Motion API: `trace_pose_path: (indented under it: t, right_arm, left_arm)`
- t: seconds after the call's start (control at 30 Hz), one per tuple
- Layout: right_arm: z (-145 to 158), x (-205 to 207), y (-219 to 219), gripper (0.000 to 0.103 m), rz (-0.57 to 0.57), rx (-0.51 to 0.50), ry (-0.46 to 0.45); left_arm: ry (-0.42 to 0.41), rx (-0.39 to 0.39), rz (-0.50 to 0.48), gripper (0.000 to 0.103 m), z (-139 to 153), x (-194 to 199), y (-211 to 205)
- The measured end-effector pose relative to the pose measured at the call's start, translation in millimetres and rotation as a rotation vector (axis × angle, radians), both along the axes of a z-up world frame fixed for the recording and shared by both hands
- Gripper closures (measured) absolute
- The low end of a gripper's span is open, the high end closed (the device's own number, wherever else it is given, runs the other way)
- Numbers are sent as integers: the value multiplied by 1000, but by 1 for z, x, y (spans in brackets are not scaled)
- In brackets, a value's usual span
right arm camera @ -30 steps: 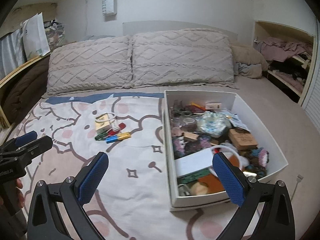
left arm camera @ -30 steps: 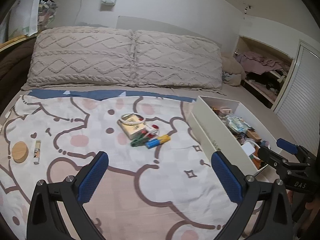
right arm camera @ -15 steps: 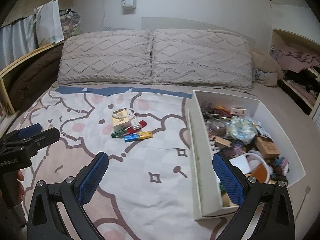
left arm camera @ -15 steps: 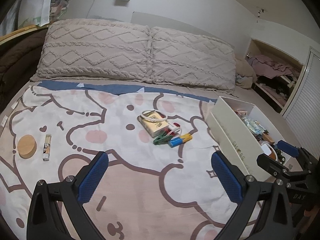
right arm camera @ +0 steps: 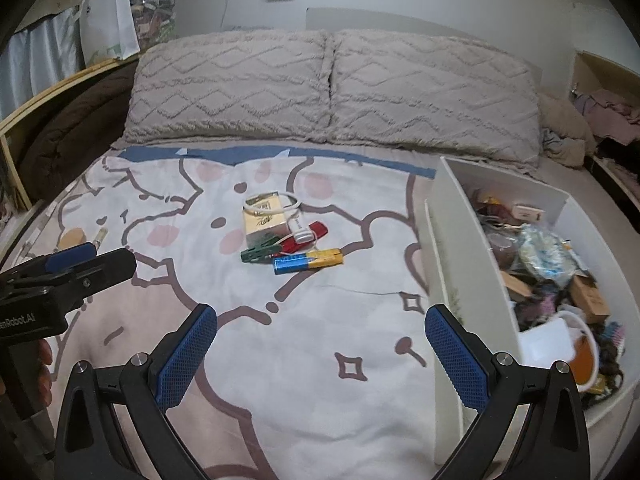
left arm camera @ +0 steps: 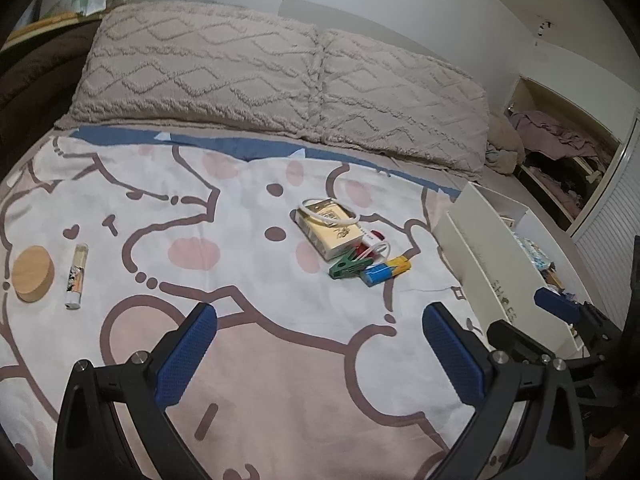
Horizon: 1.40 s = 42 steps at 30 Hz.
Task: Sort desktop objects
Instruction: 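Move both tools toward the lighters and clothespin on the bedsheet, then close the right tool on the blue-yellow lighter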
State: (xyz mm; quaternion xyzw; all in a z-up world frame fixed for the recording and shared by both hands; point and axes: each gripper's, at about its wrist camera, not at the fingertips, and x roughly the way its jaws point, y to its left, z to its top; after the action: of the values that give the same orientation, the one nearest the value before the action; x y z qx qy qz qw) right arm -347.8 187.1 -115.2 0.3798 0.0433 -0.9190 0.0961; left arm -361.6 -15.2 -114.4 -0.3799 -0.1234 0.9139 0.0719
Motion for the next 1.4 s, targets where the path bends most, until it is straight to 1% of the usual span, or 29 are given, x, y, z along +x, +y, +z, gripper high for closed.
trace_pose_path:
  t: [0.27,0.4,0.67,0.83,1.0,1.2,1.3,1.37,1.4]
  right_arm:
    - [-24,-32,-10,0,25,8,-71]
    - [-36,-52,-12,0,30,14,-103]
    - [-60,-89,-13,0,31,16,-168]
    - [-74,-104,-18,0,75,28,-191]
    - [-86,-118,-22,0,87,53,-212]
    - [-98,-131,-24,0,103,31,-241]
    - [-100,-135,-25,0,110,31,-227]
    - [-100,-137,-24,2,109,31,-217]
    - [-100,-138,-23,10,110,27,-210]
  left_arm:
    - [-60,11,12,0,-24,-26,-6]
    - [-88,37,9,0,-33,-43,-7]
    - [-134,69,-37,0,-42,-72,3]
    - [-172,90,-49,0,-53,-82,4]
    - [-208,103,-26,0,-63,-91,-1]
    - [-256,153,-4,0,-74,-101,-4]
    - [-272,160,-13,0,-77,-106,1]
    - [-275,157,-17,0,-77,-109,4]
    - [-276,160,-21,0,-77,-111,6]
